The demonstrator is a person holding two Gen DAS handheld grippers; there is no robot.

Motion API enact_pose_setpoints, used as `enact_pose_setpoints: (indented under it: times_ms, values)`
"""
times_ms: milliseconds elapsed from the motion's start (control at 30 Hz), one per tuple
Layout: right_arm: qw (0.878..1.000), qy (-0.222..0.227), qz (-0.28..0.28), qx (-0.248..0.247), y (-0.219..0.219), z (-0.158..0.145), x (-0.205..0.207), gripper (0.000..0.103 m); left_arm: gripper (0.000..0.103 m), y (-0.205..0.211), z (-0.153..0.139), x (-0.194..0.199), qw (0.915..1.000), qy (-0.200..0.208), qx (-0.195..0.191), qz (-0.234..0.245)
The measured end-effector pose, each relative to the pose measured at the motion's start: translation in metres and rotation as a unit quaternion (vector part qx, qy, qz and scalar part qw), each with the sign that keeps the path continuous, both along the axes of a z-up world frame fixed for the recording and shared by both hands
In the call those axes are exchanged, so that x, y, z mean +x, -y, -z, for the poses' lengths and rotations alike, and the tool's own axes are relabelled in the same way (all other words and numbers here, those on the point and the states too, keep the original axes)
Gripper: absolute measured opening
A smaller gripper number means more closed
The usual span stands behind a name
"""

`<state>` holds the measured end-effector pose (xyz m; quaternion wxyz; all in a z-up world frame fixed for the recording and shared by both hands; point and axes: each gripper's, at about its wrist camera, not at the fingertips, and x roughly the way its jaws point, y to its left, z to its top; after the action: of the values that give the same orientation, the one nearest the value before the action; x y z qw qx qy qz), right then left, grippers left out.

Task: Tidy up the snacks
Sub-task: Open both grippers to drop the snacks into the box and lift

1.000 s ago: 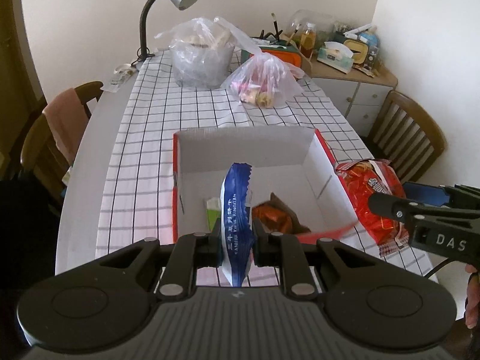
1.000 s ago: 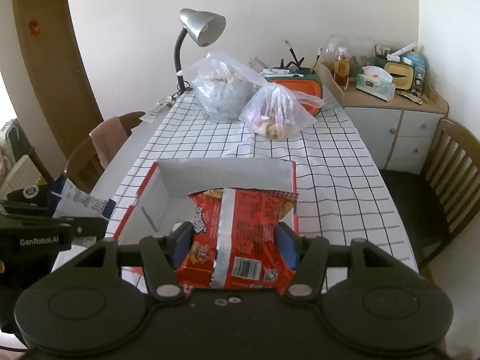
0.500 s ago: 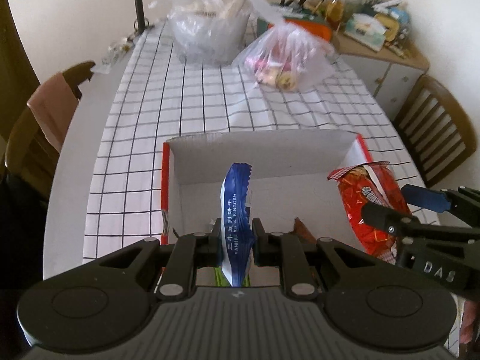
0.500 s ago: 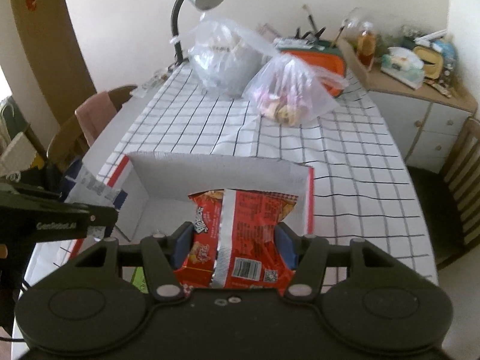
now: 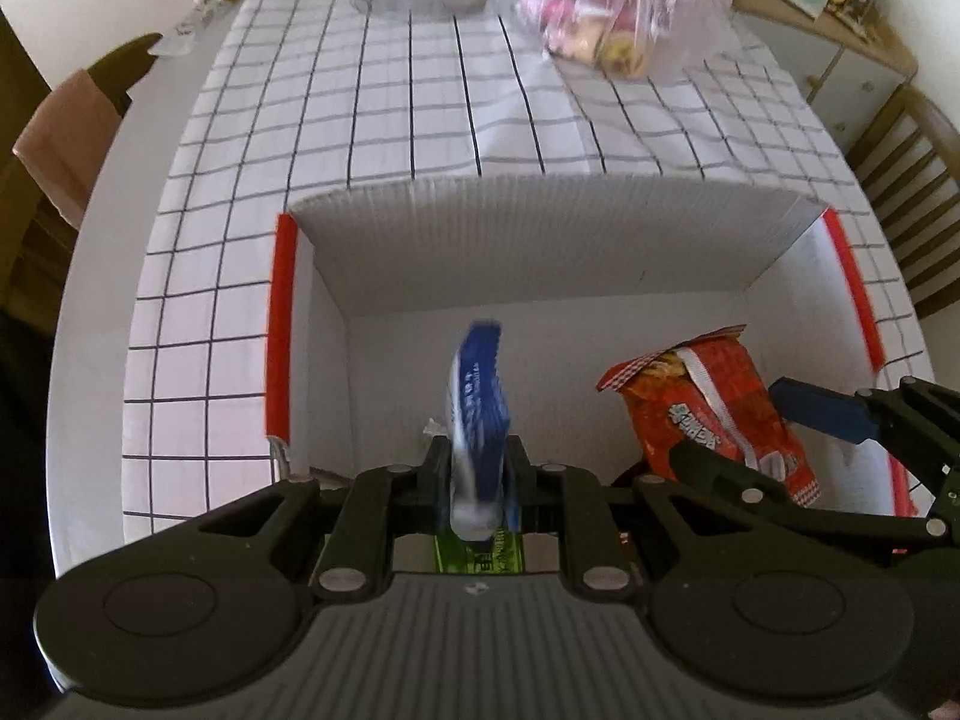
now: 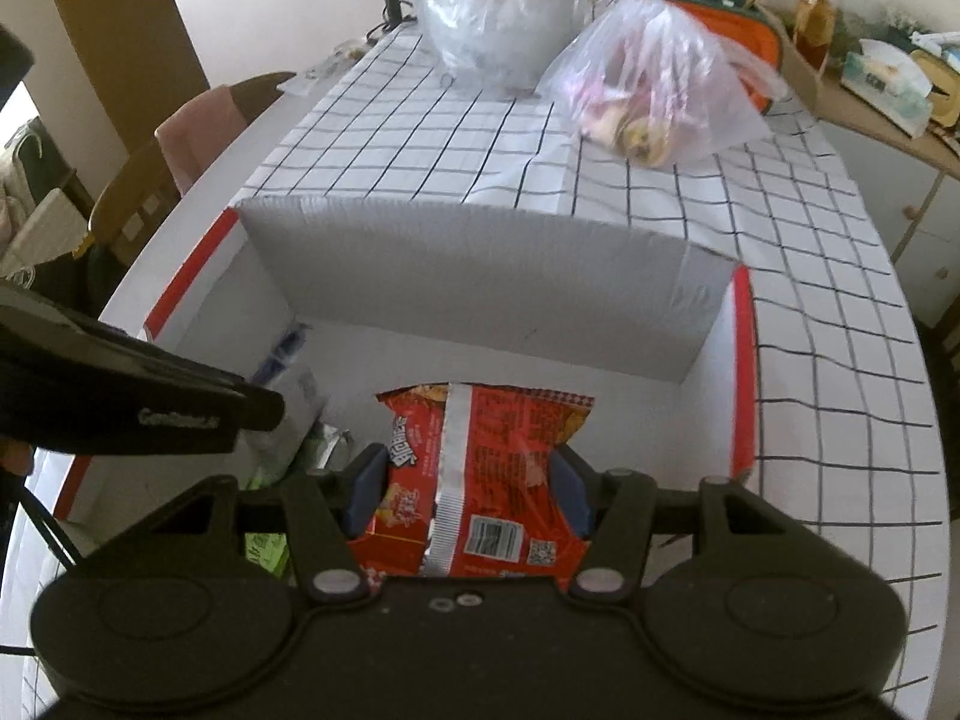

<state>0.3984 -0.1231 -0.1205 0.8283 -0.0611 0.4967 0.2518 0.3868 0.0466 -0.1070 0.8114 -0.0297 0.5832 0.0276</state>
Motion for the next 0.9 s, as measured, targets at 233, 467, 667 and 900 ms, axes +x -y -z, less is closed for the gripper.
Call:
enact_pose_setpoints:
  times_ms: [233,467,667,900]
  values:
    - [1.0,-0.015,-0.009,0.009,-0.002,0.005,0.002,0.051,0.017,0.001,0.013,0.006,0.9998,-0.017,0.003,0.004]
    - [1.0,-0.011,-0.001,0.013,0.002,-0.001,-0.003,0.066,0.018,-0.001,0.009,0.001,0.9999,-0.012,-0.009,0.007]
    - [1.0,0.005,0.009,0.019,0.008,-0.017,-0.016,0.073,0.028,-0.002,-0.009,-0.012,0.9997,0.012,-0.018,0.006]
    - [0.999,0.027,0.018,0.033,0.015,-0.043,-0.042,0.078,0.037,-0.004,-0.037,-0.04,0.9985,0.048,-0.024,0.013]
